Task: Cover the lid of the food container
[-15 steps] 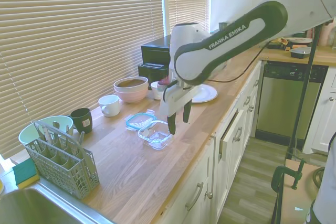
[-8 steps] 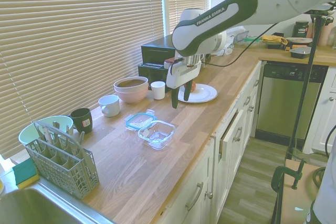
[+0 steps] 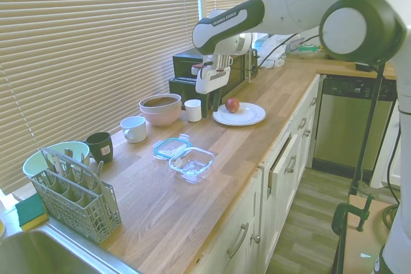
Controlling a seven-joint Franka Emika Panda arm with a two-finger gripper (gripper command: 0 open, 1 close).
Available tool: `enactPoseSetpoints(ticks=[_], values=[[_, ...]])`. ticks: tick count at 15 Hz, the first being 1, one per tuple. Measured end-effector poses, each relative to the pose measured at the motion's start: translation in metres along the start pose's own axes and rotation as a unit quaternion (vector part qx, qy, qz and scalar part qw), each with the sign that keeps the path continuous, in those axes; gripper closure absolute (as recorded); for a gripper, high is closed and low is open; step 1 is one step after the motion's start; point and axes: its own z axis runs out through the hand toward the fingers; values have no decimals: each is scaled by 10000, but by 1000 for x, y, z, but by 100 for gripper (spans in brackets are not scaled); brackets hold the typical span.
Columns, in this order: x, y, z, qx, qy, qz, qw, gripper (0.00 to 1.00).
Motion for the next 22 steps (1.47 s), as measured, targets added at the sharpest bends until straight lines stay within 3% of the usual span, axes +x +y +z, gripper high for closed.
enactPoseSetpoints(ticks=[9, 12, 22], values=[[75, -34, 67, 219, -401, -331, 9984, 0], [84, -39, 94, 203, -522, -315, 9979, 0], [83, -53, 129, 348, -1044, 29, 9939, 0]])
